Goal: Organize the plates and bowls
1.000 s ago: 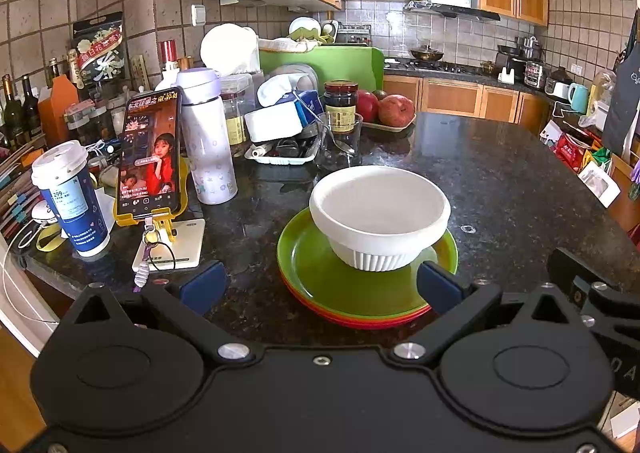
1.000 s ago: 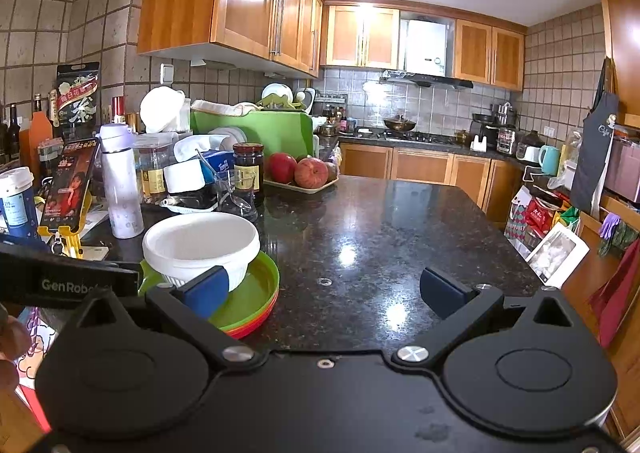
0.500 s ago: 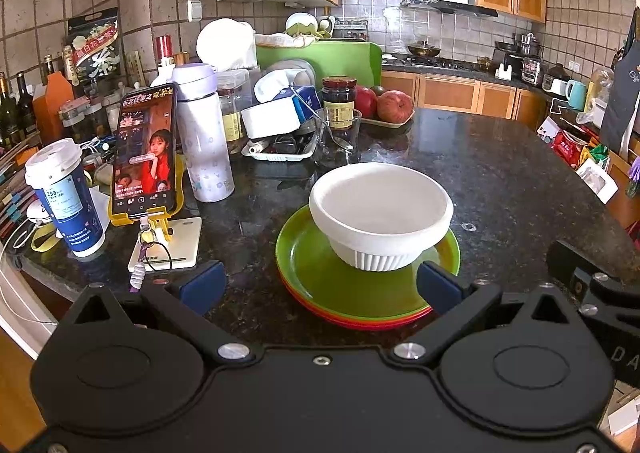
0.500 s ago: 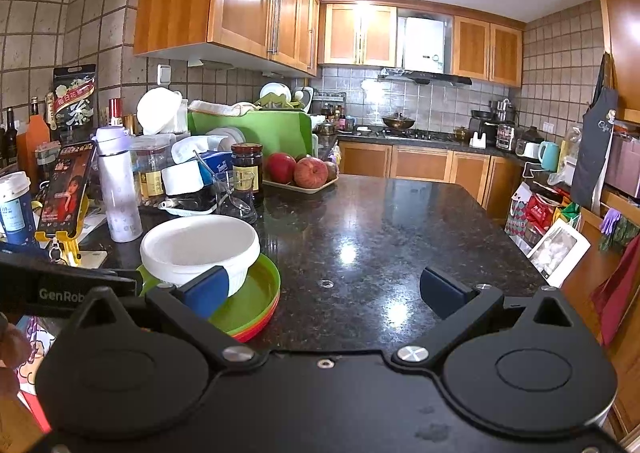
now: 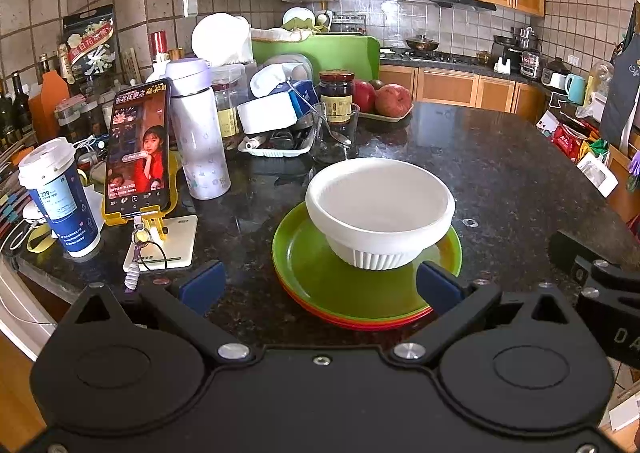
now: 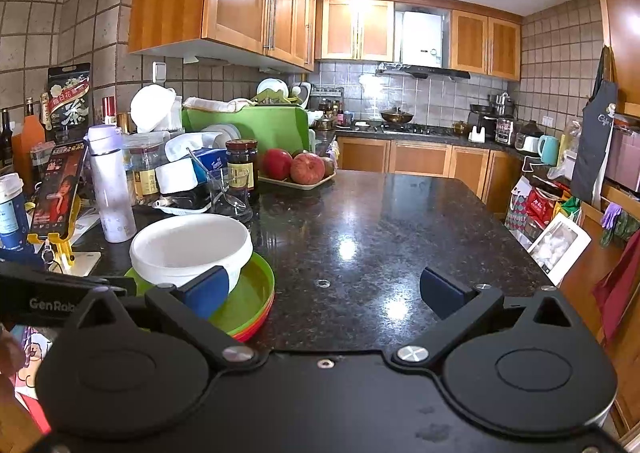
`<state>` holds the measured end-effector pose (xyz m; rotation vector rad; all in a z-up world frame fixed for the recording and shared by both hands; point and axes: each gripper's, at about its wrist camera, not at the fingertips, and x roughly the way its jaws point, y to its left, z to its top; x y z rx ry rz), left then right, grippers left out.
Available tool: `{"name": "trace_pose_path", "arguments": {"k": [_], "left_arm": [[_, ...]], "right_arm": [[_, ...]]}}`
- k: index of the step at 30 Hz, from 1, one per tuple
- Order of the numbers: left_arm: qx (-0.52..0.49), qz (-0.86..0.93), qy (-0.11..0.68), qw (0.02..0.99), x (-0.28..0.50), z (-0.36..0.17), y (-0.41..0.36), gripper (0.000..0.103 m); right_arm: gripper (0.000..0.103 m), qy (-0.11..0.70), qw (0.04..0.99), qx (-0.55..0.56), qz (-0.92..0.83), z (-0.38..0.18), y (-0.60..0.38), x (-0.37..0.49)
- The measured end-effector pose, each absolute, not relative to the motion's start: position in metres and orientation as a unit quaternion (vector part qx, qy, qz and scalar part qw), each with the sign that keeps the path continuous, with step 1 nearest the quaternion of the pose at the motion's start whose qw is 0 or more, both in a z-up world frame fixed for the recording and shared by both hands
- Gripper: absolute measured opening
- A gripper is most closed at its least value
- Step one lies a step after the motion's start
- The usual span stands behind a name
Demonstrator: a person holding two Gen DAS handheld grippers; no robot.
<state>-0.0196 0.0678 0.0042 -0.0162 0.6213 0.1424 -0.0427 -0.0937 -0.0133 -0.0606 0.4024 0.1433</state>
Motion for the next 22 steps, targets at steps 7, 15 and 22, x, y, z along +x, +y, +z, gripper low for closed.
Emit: {"name": "trace_pose_path", "arguments": {"k": [7, 15, 22], "left_arm": [[0.004, 0.074, 0.302, 0.950, -0.018, 0.003, 0.065, 0.101], [0.020, 0.077, 0.295, 0.952, -0.013, 0.002, 0.061, 0.101], [0.026, 0.077, 0.285, 0.955, -0.005, 0.002, 0.062, 0.101]], "right_arm": [[0.103, 0.203, 0.976, -0.025, 0.074, -0.016, -0.095, -0.034], [0.103, 0.214, 0.974, -0.025, 0.075, -0.021, -0.097, -0.017], [0.103, 0.223, 0.972, -0.018, 0.075, -0.024, -0.100, -0.002]]}}
